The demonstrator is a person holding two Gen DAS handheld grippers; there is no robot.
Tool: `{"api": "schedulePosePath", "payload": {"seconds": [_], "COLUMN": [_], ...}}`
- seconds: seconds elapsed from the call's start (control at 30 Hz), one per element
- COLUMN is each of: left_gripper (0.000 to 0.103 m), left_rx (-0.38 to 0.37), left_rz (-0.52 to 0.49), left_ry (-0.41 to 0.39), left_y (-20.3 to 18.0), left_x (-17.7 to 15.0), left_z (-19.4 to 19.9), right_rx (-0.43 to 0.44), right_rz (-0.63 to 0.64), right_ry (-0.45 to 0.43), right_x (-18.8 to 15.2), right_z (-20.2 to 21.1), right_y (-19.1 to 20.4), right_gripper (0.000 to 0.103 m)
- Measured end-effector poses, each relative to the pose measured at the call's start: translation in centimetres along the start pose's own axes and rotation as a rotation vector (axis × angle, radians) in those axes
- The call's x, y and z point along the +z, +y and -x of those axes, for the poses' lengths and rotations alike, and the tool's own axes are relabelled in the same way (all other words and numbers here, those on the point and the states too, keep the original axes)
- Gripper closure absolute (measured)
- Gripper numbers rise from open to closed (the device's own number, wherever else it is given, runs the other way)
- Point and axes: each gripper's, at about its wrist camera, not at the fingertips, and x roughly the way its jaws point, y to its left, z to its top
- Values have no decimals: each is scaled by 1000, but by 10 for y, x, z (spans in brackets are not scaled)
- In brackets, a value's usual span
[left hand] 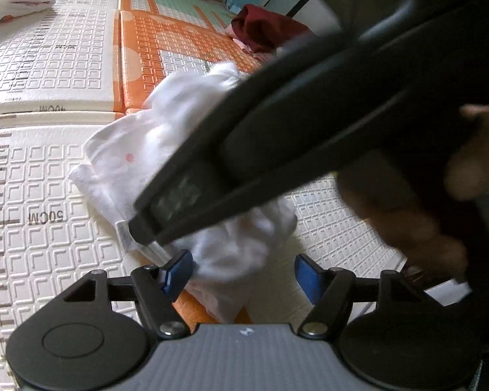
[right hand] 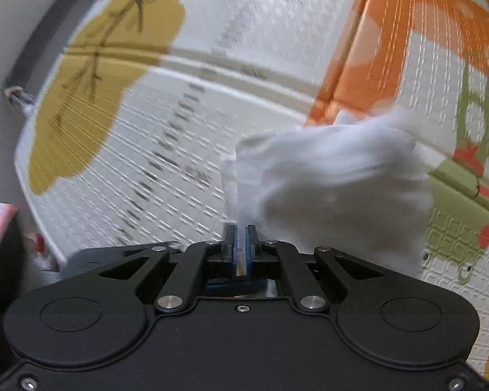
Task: Fold clothes
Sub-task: 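Pinch the top of the white onesie bundle with the right gripper and tuck it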
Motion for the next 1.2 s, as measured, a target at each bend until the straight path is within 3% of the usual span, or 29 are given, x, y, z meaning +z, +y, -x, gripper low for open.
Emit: {"api": "schedulePosePath", "payload": {"seconds": [0.3,0.4,0.47,0.6,0.83,1.2], "left_gripper": [32,32,32,32,32,32], "left_rx": [8,11,9,-6,-30,-60], "left_rz": [0,-3,-3,-7,-37,-70], "left_ry": [2,5,3,-20,-34,0], "left_y": [-2,-2,-3,-7,-21,-36], "left_x": [-3,-2,-1,-1,11,17], "left_z": [0,-1,-1,5,3,-26], "right_rx": [47,50,37,-15,-83,-152], "right_rz": [-2,-10,-15,-26,-85,-72], "right_ry": [-80,-141,-191,-252,-222,-177], "right_x": [-3,-3,-3,-1,6,13], "right_z": [27,51,68,90,83,65], "right_y": [-3,-5,-8,-19,-39,-31], "right_gripper": [94,86,73,72,71,63]}}
